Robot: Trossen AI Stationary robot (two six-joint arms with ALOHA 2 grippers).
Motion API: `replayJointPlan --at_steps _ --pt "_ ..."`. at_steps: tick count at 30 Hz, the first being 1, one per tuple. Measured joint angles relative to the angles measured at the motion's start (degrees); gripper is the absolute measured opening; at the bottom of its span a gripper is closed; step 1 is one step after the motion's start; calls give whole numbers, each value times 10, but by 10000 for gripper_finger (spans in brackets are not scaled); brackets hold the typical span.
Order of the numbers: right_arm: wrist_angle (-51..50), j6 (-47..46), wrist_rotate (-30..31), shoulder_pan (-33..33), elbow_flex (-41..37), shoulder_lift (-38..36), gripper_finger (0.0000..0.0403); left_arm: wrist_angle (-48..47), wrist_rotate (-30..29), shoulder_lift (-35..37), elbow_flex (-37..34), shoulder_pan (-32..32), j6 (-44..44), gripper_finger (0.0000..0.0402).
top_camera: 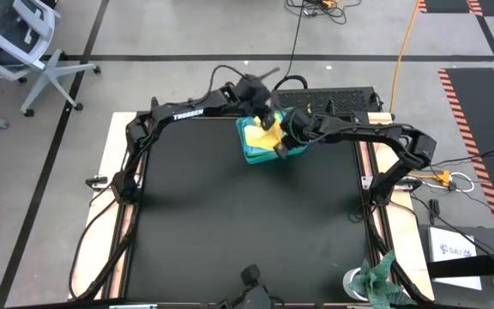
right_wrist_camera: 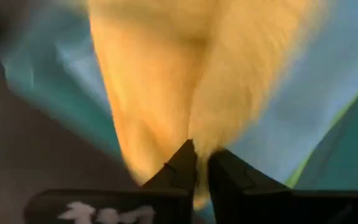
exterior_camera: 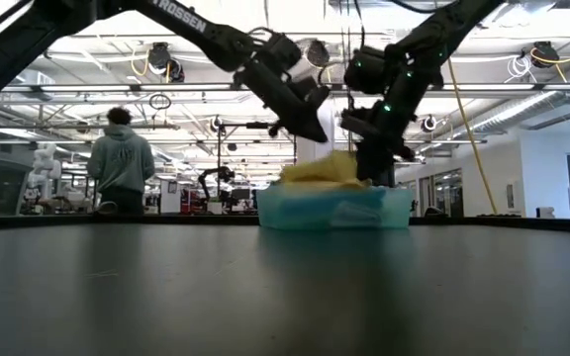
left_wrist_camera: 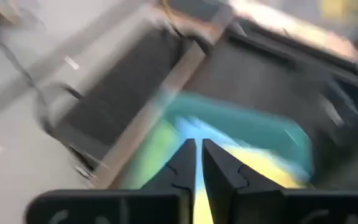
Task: Fold microfiber towels
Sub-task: Put the yellow microfiber towel into the blue bin
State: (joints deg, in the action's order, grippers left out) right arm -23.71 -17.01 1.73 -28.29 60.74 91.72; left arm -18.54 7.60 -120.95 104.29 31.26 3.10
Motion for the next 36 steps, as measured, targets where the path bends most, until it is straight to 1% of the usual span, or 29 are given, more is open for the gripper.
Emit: replayJointPlan --at_steps 3,8,12,14,16,19,25,29,33,36 --pt "-1 2 -31 -7 -5 3 54 -3 -33 7 18 8 -25 42" --pt "-7 9 -25 -18 -2 2 98 -19 -35 3 40 10 -30 70" --pt "0 19 -24 -24 -2 -1 117 -50 -51 12 60 11 -30 77" --pt "-1 19 -26 -28 -2 -8 122 -90 -56 23 66 11 -25 76" --pt "0 25 -37 -30 -2 -23 126 -108 -67 39 70 7 -25 76" --pt "-4 31 -52 -32 -1 -52 129 -149 -93 70 71 -2 -24 76" --pt "-26 45 -51 -32 -1 -138 132 -244 -119 128 70 -24 -5 76" --pt "0 79 -50 -32 -1 -192 132 -277 -128 154 71 -51 22 76" --pt "57 94 -52 -33 0 -201 132 -290 -129 160 70 -89 49 76" --pt "74 93 -90 -33 1 -170 132 -312 -153 159 70 -121 62 76"
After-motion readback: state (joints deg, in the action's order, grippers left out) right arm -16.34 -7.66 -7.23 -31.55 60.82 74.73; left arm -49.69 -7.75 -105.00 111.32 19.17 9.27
